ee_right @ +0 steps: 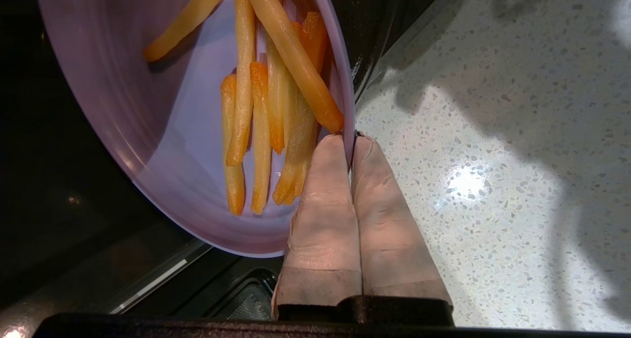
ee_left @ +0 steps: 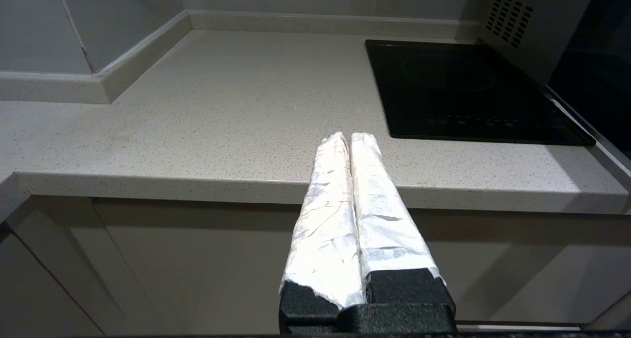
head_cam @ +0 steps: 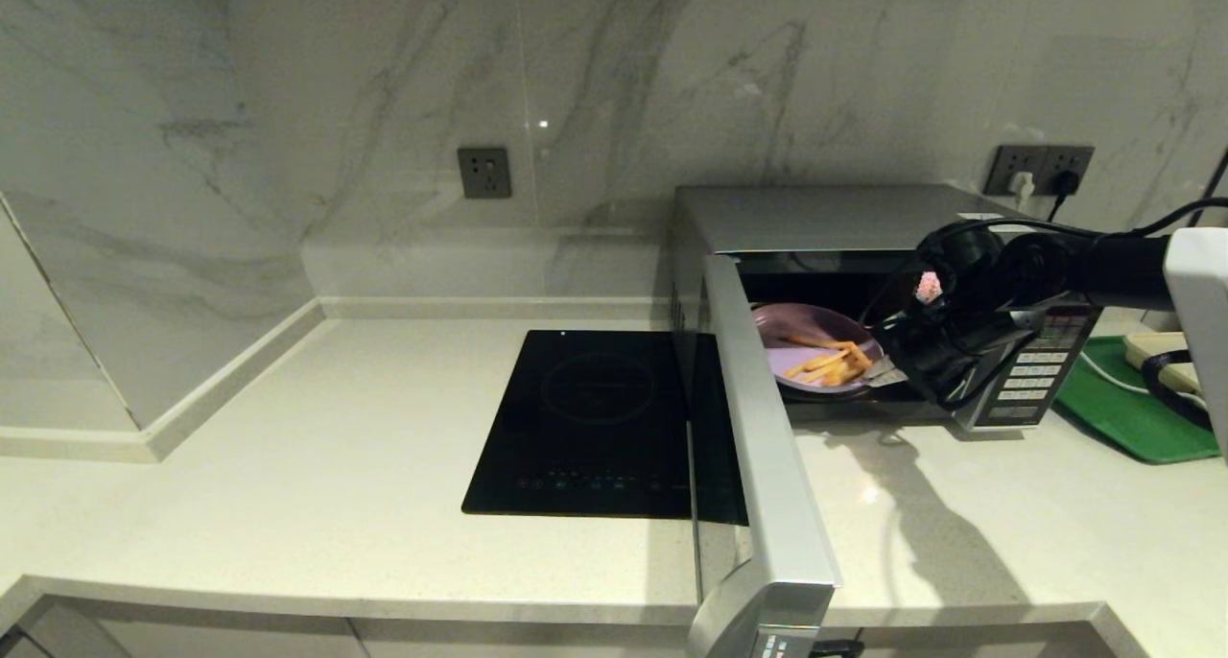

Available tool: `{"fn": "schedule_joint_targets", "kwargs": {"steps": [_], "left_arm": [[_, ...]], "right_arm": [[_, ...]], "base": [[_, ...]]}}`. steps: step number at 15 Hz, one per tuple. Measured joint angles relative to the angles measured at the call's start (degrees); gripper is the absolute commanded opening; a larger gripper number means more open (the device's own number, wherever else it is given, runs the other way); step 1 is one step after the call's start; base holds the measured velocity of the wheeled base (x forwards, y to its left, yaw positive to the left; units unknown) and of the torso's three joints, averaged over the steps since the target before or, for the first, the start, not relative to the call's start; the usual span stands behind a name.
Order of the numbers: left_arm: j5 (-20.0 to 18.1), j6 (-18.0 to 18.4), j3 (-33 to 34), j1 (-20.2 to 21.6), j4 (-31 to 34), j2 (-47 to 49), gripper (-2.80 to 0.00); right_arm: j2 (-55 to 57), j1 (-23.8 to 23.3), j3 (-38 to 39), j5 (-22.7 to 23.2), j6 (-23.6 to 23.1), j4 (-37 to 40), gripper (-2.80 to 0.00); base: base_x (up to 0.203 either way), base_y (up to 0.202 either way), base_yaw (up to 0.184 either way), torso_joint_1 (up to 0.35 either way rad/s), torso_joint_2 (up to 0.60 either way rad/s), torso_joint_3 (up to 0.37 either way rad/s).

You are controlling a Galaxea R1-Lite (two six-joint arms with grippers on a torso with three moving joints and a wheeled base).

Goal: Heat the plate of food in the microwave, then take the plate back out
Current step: Put the plate in the microwave oven

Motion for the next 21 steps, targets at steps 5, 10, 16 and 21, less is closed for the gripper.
{"fn": "schedule_joint_targets", "kwargs": {"steps": [5,10,16,21], "left_arm": [[0.02,-0.02,0.00,0.00,0.02,0.00,-2.80],[0.00,0.00,0.00,-0.02,0.00,0.00,-2.80],[0.00,0.00,0.00,0.00,0.00,0.00,-2.80],[0.00,-0.02,0.00,0.00,0.00,0.00,-2.80]], "right_arm": [[0.67,0.11,0.00,-0.61,0.81,-0.21,-2.80],[1.31,0.18,0.00,-1.49,1.27,-0.62,-2.80],[2.12,0.33,0.00,-1.70,2.06,-0.80,-2.80],[2.70,0.35,0.00,-2.61,2.13,-1.70,-2.80]], "base": [[0.000,0.000,0.000,0.000,0.00,0.000],[0.000,0.000,0.000,0.000,0.00,0.000],[0.000,0.000,0.000,0.000,0.00,0.000],[0.000,0.000,0.000,0.000,0.00,0.000]]}}
